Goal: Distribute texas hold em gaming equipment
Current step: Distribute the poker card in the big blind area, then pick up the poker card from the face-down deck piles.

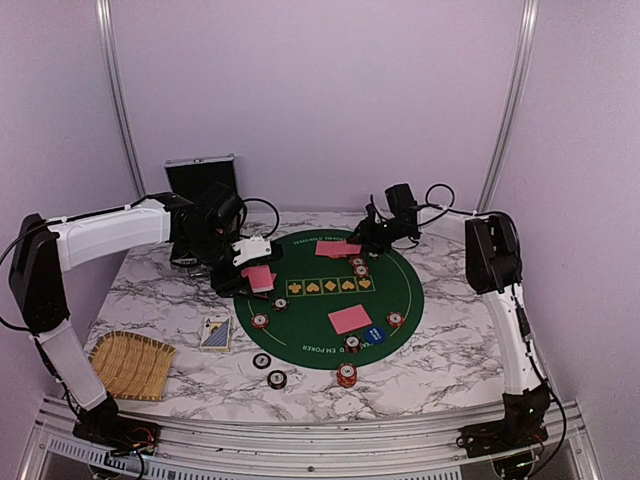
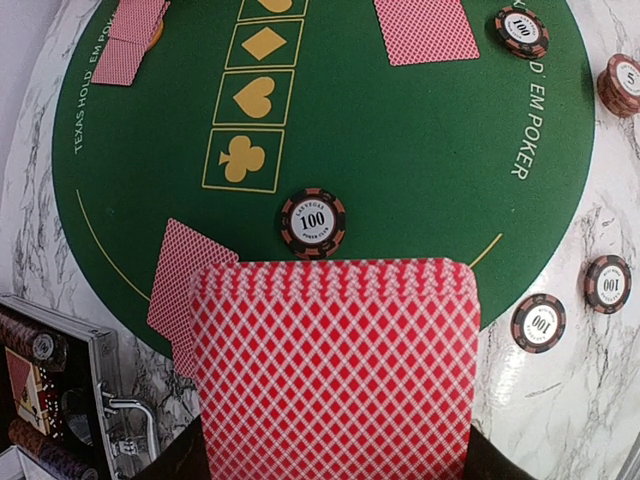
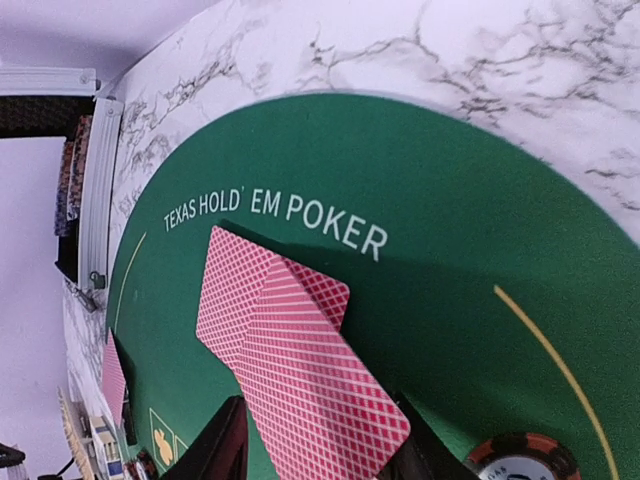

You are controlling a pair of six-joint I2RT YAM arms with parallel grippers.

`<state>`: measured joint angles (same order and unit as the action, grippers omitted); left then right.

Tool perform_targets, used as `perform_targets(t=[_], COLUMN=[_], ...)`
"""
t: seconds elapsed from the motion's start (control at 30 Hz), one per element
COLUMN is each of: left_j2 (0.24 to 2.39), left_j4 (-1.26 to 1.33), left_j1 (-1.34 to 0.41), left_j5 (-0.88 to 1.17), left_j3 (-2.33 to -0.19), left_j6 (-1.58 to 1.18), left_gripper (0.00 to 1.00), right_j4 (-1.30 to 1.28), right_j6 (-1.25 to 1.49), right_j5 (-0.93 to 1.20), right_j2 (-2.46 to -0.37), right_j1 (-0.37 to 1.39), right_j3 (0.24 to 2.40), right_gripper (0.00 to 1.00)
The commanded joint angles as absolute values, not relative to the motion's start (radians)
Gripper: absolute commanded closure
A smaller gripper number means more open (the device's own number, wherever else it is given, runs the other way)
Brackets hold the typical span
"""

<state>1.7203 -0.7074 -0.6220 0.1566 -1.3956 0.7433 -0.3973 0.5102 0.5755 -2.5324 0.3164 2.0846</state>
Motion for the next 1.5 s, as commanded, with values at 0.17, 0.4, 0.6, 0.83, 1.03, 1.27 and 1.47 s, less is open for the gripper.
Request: perform_targets(t=[0.17, 0.4, 0.6, 0.83, 1.03, 1.27, 1.47], left_j2=[1.696, 1.696, 1.7, 1.719, 1.721, 1.723, 1.724], left_j4=[-0.729, -0.727, -0.727, -0.727, -0.727, -0.726, -0.727], left_j1=[-0.624, -0.624, -0.624, -0.624, -0.624, -0.624, -0.624], left_j5=[0.177, 0.176, 0.17, 0.157, 0.168, 0.179, 0.188], left_j3=[-1.4, -1.402, -1.409, -1.441, -1.451, -1.462, -1.47], left_j6=[0.741, 0.741, 0.74, 0.73, 0.726, 0.723, 0.717], left_gripper=[1.0, 1.0, 1.0, 1.0, 1.0, 1.0, 1.0], right_j4=[-0.461, -0.525, -0.419, -0.205, -0.074, 0.093, 0.191], right_j6=[0.441, 0.41, 0.428, 0.528, 0.613, 0.714, 0.788], right_j5=[0.46, 0.383, 0.42, 0.578, 0.676, 0.806, 0.856], right_j2=[-2.394, -2.343, -2.178, -1.995, -1.96, -1.996, -2.059], right_j1=[0.321, 0.32, 0.342, 0.41, 0.514, 0.618, 0.666], right_j3=[2.103, 2.099, 1.898, 1.595, 1.45, 1.41, 1.437], right_gripper=[0.48, 0.4, 0.28, 0.16, 0.14, 0.14, 0.15])
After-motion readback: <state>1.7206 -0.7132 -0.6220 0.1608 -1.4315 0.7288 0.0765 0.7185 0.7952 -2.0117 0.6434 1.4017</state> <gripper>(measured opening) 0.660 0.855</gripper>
